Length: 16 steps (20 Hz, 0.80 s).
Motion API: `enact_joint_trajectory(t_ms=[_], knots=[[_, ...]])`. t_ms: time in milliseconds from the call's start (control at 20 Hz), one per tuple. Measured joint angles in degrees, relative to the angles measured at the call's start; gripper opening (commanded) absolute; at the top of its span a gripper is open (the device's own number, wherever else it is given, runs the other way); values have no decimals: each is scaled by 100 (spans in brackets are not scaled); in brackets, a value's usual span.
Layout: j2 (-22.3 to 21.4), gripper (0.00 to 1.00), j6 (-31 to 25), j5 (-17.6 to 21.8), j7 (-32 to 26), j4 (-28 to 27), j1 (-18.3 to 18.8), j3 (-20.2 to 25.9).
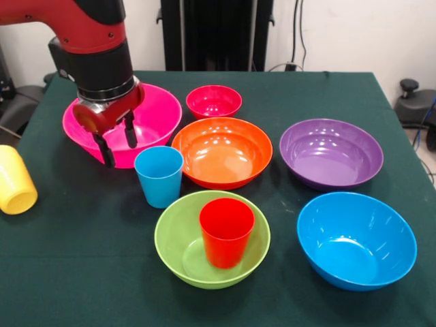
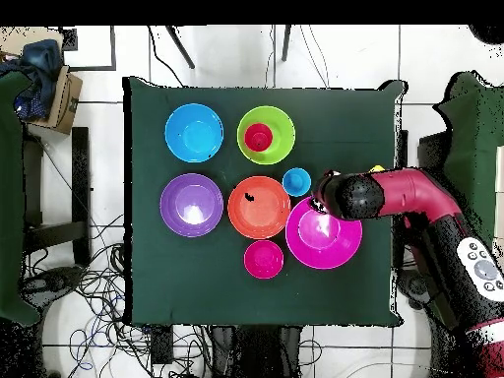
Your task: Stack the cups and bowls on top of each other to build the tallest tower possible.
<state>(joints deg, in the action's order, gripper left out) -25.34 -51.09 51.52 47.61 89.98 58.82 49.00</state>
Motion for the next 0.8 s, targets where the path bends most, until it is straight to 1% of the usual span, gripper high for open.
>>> enact_joint_trajectory(t_ms=[250,500,800], knots=[[129,100,-1,2,0,-9,-123,-6],[362,100,-1,20,0,-27,-294,-34],[623,100,0,67,0,-50,-394,-72]])
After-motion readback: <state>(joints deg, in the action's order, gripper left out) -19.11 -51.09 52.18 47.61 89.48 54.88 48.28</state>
